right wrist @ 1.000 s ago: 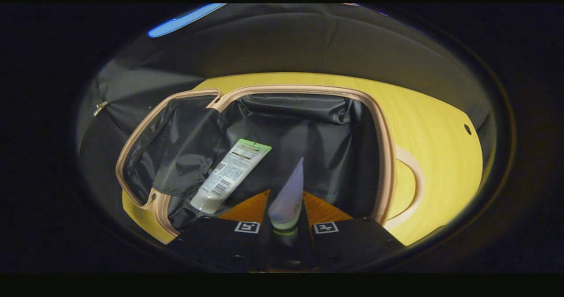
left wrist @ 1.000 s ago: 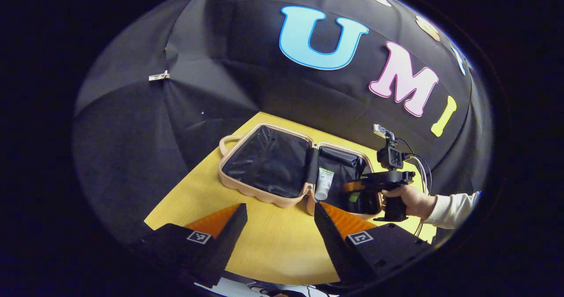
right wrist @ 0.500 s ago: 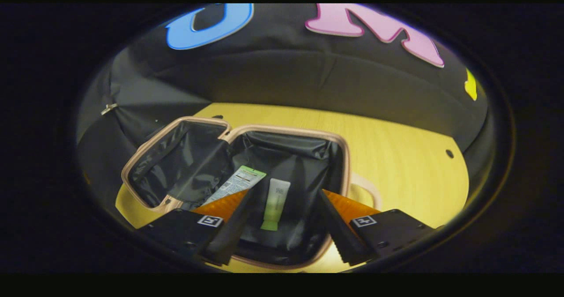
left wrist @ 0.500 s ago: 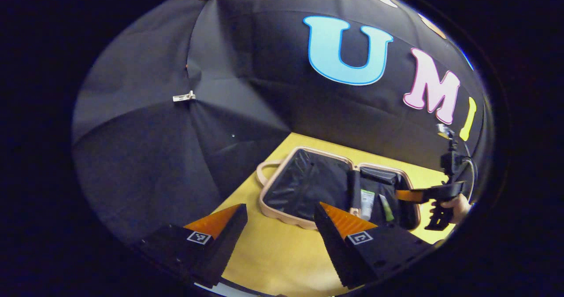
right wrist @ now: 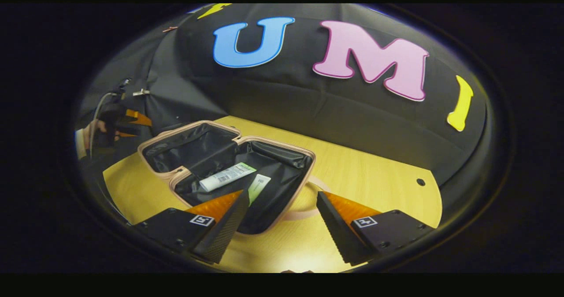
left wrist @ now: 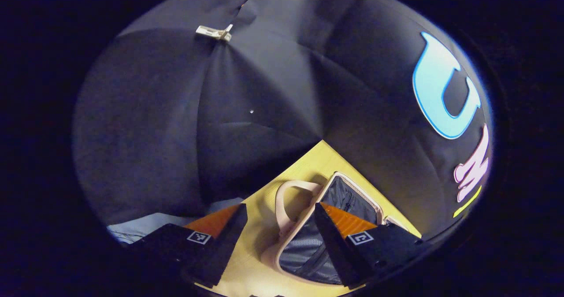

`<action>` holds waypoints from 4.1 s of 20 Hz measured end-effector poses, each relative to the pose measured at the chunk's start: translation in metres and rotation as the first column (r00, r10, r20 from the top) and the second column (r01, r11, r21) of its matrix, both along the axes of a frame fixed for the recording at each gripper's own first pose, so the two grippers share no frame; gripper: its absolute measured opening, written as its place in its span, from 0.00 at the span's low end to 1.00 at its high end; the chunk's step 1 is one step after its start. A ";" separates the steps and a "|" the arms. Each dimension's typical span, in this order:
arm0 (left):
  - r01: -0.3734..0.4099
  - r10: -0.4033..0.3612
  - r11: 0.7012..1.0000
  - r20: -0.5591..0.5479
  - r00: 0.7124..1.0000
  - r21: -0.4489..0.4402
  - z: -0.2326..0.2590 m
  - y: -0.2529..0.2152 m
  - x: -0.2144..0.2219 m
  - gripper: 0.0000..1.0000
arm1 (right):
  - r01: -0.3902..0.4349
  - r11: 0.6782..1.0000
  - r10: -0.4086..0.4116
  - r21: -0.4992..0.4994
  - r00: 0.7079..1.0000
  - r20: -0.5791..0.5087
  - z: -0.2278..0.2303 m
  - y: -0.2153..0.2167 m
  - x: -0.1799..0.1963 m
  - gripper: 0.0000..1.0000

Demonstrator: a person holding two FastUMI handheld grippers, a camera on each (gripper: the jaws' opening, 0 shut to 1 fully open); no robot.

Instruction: First open the suitcase, pack the skin care products into it, and then close the suitcase.

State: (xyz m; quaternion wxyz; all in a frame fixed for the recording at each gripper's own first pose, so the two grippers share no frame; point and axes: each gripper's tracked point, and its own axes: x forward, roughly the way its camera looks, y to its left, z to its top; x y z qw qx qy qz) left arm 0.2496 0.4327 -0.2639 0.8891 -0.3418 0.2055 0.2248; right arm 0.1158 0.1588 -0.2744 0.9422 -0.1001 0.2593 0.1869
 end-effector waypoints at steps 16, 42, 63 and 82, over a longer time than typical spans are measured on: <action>0.139 -0.142 0.990 -0.081 0.987 -0.033 -0.003 -0.003 0.043 0.06 | 0.195 0.978 -0.196 0.075 0.981 0.011 0.027 -0.089 -0.014 0.98; 0.592 -0.584 0.806 -0.131 0.801 0.025 0.067 -0.504 0.048 0.07 | 0.272 0.952 -0.287 0.141 0.952 0.103 0.124 -0.292 0.016 0.97; 0.294 -0.514 0.637 0.108 0.851 0.713 0.332 -0.415 -0.207 0.96 | 0.332 0.903 -0.405 0.273 0.869 0.283 0.244 -0.194 -0.136 0.96; 0.340 -0.517 0.623 0.044 0.855 0.705 0.298 -0.383 -0.289 0.96 | 0.365 0.886 -0.437 0.285 0.864 0.251 0.233 -0.168 -0.206 0.97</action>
